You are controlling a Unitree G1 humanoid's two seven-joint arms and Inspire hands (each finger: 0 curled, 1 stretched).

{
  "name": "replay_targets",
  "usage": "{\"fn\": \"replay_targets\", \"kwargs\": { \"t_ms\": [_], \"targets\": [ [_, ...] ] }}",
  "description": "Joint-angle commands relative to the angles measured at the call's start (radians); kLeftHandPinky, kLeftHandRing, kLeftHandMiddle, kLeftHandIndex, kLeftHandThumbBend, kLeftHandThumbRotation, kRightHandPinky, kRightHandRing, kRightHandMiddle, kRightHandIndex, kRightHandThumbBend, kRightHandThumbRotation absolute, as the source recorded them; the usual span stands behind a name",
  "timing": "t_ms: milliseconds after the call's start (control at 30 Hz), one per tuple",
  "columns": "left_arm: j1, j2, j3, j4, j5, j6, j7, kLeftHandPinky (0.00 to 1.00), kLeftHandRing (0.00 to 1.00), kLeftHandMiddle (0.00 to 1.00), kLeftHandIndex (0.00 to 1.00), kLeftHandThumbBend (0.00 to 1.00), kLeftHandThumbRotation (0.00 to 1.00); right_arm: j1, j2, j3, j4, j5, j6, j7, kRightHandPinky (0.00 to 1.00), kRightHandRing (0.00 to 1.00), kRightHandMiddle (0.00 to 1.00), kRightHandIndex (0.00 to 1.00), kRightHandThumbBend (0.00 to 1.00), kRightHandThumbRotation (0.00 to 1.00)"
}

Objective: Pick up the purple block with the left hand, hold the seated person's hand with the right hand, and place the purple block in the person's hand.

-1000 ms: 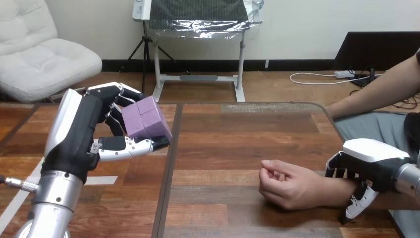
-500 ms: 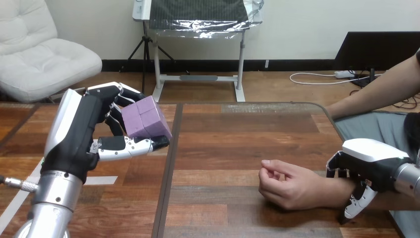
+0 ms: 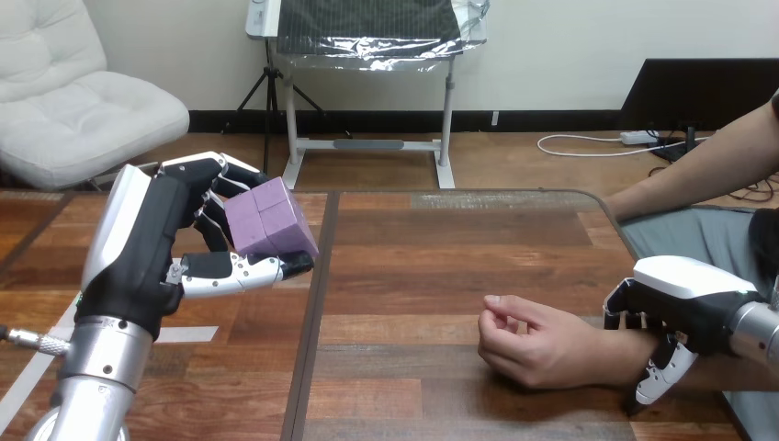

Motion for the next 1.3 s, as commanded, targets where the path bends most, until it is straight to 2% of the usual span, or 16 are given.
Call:
{"fn": "replay_targets", "kwargs": {
  "t_ms": [0,267,500,667,867,1267],
  "targets": [
    [-0.072,-0.005,0.019,0.004,-0.009,-0.024,0.008,0.27,0.34,0.39,0.43,0.59,0.0,0.051,0.045,0.014,0.036,0.03,0.014,0.032,0.27,0.34,0.44,0.5,0.89,0.01],
    [-0.087,-0.006,0.014,0.042,-0.013,-0.024,0.004,0.27,0.34,0.39,0.43,0.59,0.0,0.053,0.041,0.0,0.002,0.062,0.024,0.048,0.3,0.37,0.46,0.5,0.87,0.01],
    [-0.109,-0.001,0.004,0.085,0.0,-0.028,0.003,0.27,0.34,0.39,0.43,0.59,0.0,0.05,0.041,-0.022,-0.007,0.098,0.005,0.033,0.31,0.36,0.45,0.5,0.88,0.0],
    [-0.126,-0.004,0.001,0.115,-0.014,-0.026,-0.006,0.27,0.34,0.39,0.43,0.59,0.0,0.044,0.039,-0.03,-0.02,0.114,0.013,0.036,0.3,0.36,0.44,0.5,0.88,0.0],
    [-0.147,-0.005,-0.001,0.153,-0.023,-0.023,-0.019,0.28,0.34,0.4,0.44,0.58,0.0,0.037,0.034,-0.043,-0.03,0.128,-0.019,0.017,0.3,0.35,0.43,0.49,0.89,0.0],
    [-0.218,0.0,-0.013,0.285,-0.025,-0.07,-0.028,0.28,0.33,0.4,0.45,0.6,0.0,0.021,0.025,-0.073,-0.089,0.169,-0.001,0.04,0.29,0.35,0.43,0.49,0.87,0.0]
  ]
}}
